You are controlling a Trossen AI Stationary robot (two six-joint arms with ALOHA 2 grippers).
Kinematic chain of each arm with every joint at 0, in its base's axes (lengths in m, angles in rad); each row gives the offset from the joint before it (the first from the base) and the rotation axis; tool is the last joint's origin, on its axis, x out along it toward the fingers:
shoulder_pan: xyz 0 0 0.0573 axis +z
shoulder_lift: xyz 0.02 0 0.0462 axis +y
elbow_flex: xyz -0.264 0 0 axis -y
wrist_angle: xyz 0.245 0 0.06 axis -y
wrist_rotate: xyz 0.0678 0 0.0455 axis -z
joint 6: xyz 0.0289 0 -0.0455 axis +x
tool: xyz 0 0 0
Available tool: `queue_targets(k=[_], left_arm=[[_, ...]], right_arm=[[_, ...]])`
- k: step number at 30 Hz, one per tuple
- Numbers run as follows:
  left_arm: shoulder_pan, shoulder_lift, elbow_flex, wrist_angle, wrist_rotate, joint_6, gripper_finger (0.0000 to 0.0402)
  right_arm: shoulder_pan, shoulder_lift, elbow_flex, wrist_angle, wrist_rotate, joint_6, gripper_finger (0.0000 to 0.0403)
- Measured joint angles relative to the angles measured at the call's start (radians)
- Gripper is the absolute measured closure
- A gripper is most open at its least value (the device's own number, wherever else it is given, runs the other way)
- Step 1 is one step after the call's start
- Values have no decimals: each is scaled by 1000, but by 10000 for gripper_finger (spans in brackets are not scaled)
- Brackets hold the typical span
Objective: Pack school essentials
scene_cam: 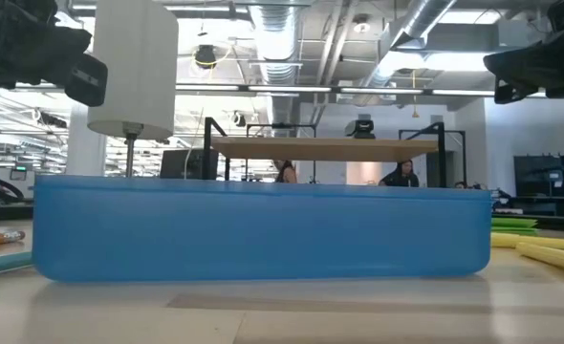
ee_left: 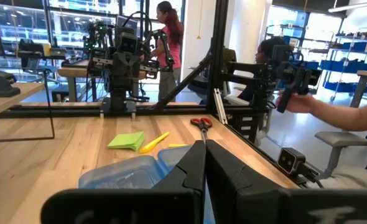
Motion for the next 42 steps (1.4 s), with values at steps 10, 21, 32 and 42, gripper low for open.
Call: queue_targets(k=[10,21,32,42], left_arm=[[0,0,0,0,0,0,401],[0,0,0,0,0,0,401],[0,0,0,0,0,0,401],[0,0,0,0,0,0,401]], right_arm=[[0,0,-4,126,1,1,369],[0,0,-3,205,1,89,369],[-34,45,51,252,12,112,369],[-45,276,207,164,27,114,369]])
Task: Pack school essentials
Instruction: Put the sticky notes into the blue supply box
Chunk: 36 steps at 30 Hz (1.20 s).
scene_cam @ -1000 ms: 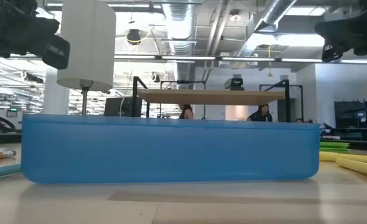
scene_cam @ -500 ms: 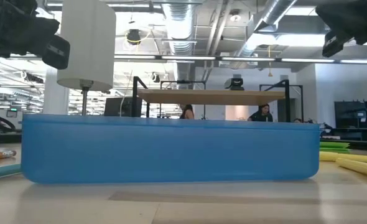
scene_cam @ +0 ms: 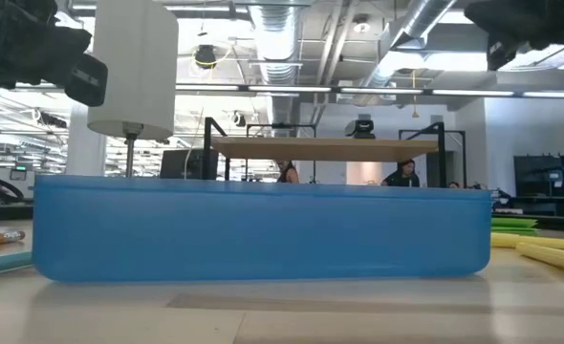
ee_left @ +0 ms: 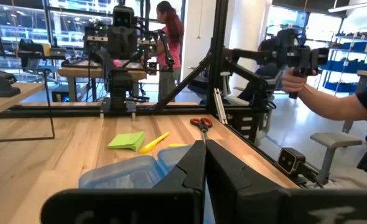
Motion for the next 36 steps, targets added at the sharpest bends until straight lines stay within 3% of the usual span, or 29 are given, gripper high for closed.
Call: queue_targets(k=[16,27,36], left_arm=[[0,0,0,0,0,0,401],[0,0,0,1,-1,-45,401],[0,0,0,112,-157,-40,401]], right_arm=[[1,363,302,-441,0,226,363],[2,528,383,-724,-51,456,295],[2,694,457,-830,-52,482,280]])
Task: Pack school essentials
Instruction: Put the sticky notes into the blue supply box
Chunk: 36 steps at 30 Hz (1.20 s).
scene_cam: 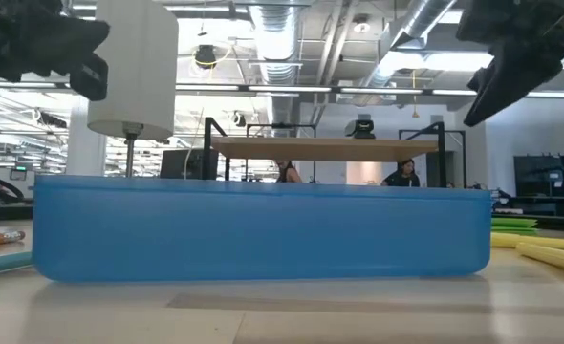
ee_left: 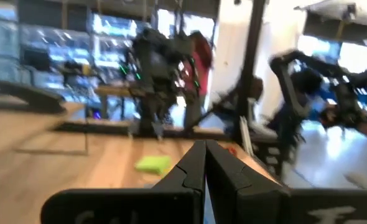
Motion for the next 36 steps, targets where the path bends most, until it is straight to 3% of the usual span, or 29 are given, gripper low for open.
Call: queue_targets(k=[14,27,36], left_arm=[[0,0,6,0,-6,-49,401],[0,0,6,-6,-24,-50,401],[0,0,8,-18,-24,-50,401]], right_arm=[[64,266,56,-76,-33,146,275],[90,452,59,-8,-32,149,145],[129,562,60,30,15,156,133]])
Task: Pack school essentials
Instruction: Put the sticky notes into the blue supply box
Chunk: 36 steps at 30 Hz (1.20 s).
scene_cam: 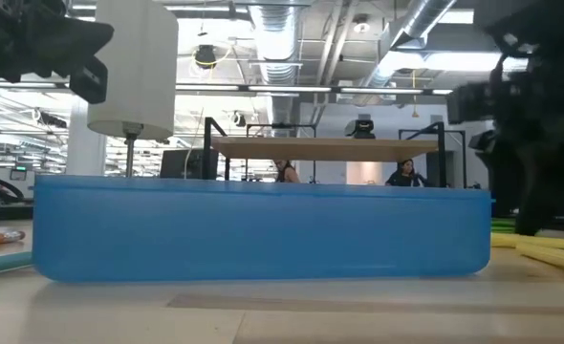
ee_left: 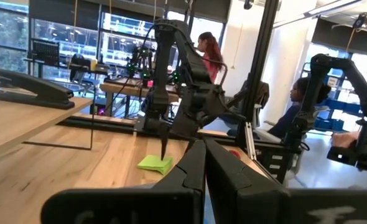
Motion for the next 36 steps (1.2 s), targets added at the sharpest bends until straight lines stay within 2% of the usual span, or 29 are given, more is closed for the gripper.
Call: queue_targets(k=[5,11,15,19,29,33,36], left_arm=[[0,0,0,-7,-2,0,401],[0,0,1,-7,-3,0,401],[0,0,2,-8,-3,0,401],[0,0,2,-8,-3,0,401],[0,0,2,-13,-3,0,401],[0,0,2,-13,-3,0,401],[0,0,2,-13,-3,0,401]], right_arm=[[3,40,3,-3,66,18,132],[-9,44,4,-21,83,25,134],[-17,45,5,-36,82,35,151],[-17,46,4,-41,82,37,194],[-20,48,0,-61,91,30,344],[-20,49,0,-63,92,16,388],[-20,49,0,-65,93,14,397]])
